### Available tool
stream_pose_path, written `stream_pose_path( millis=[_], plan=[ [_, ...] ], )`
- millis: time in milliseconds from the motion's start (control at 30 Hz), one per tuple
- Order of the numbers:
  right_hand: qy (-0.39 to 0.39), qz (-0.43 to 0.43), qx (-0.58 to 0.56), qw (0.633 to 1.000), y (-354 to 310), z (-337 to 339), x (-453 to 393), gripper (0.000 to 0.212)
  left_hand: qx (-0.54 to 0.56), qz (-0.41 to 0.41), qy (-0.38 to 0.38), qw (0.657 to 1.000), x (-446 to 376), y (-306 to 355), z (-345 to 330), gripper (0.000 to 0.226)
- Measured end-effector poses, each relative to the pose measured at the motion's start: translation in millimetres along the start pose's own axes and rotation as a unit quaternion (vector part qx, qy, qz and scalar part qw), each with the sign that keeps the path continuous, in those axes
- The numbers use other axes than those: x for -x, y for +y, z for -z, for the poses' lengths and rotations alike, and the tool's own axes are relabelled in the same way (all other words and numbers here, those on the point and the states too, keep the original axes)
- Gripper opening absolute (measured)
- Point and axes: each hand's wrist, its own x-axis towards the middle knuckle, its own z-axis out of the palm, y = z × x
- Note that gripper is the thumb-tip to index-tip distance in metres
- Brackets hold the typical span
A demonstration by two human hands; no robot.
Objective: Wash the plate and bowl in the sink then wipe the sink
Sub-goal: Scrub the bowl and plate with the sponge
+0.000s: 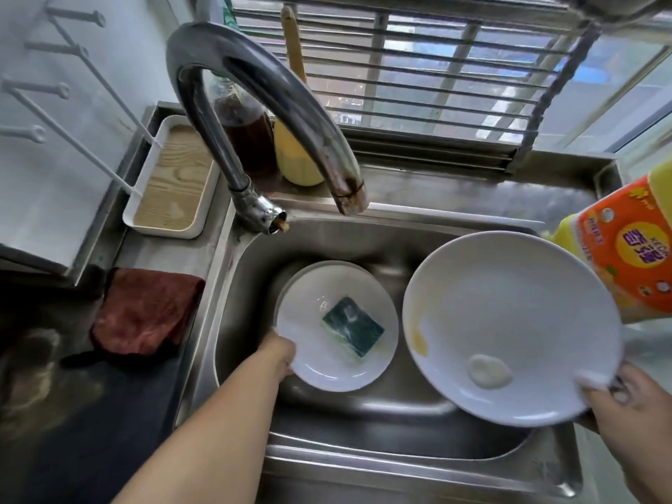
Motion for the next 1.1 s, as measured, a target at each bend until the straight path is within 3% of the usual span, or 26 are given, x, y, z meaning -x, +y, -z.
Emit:
stream_pose_path(
  millis=[100,167,200,267,333,400,467,567,667,733,800,900,1000,1100],
  plan=[
    [-0.004,-0.003,0.003,1.000,-12.0,-5.3,8.9,0.090,-0.121,-0.023,0.079,0.989,-13.8,4.0,-3.5,0.054],
    [-0.012,0.004,-0.006,1.000,-13.1,-7.1,9.9,0.084,-0.239,-0.027,0.129,0.962,4.1,13.9,-4.6,0.062],
    [-0.015,0.014,-0.014,1.000,-17.5,-7.6,12.2,0.070,-0.286,-0.033,0.142,0.947,13.4,18.1,-5.3,0.066],
    [-0.006,0.024,-0.016,1.000,-31.0,-11.9,19.7,0.013,-0.380,-0.079,0.157,0.908,23.6,21.2,-5.1,0.072],
    [-0.008,0.033,-0.002,0.999,-25.7,-18.0,13.5,0.024,-0.492,-0.198,0.153,0.834,25.6,22.4,-8.6,0.071],
    [-0.027,0.023,-0.002,0.999,-18.3,-21.4,8.5,0.021,-0.558,-0.329,0.081,0.757,23.2,28.5,-16.1,0.069],
    [-0.026,0.020,-0.019,0.999,-12.1,-22.7,6.0,0.020,-0.597,-0.405,-0.008,0.693,14.0,36.2,-28.3,0.074],
    [-0.024,0.023,-0.007,0.999,1.6,-22.8,0.0,0.020,-0.647,-0.411,-0.067,0.639,-5.5,39.7,-43.2,0.084],
    [-0.028,0.005,-0.010,1.000,12.1,-22.1,-5.2,0.021,-0.678,-0.402,-0.050,0.613,-16.0,39.1,-49.4,0.076],
    [-0.037,0.001,-0.010,0.999,12.8,-21.8,-3.8,0.022,-0.671,-0.398,-0.032,0.625,-15.6,37.8,-48.5,0.066],
    [-0.031,0.004,-0.019,0.999,11.1,-23.2,-1.0,0.024,-0.649,-0.381,-0.028,0.658,-10.2,34.5,-42.3,0.065],
    [-0.032,0.015,-0.006,0.999,2.7,-28.4,4.2,0.022,-0.555,-0.339,-0.016,0.759,6.6,31.4,-27.9,0.081],
    [-0.031,0.027,0.002,0.999,-11.8,-31.6,6.7,0.015,-0.383,-0.302,0.004,0.873,34.5,33.4,-13.3,0.076],
    [-0.038,0.016,0.019,0.999,-33.3,-38.5,15.3,0.012,-0.214,-0.294,-0.041,0.930,70.4,32.5,-1.5,0.066]
  ],
)
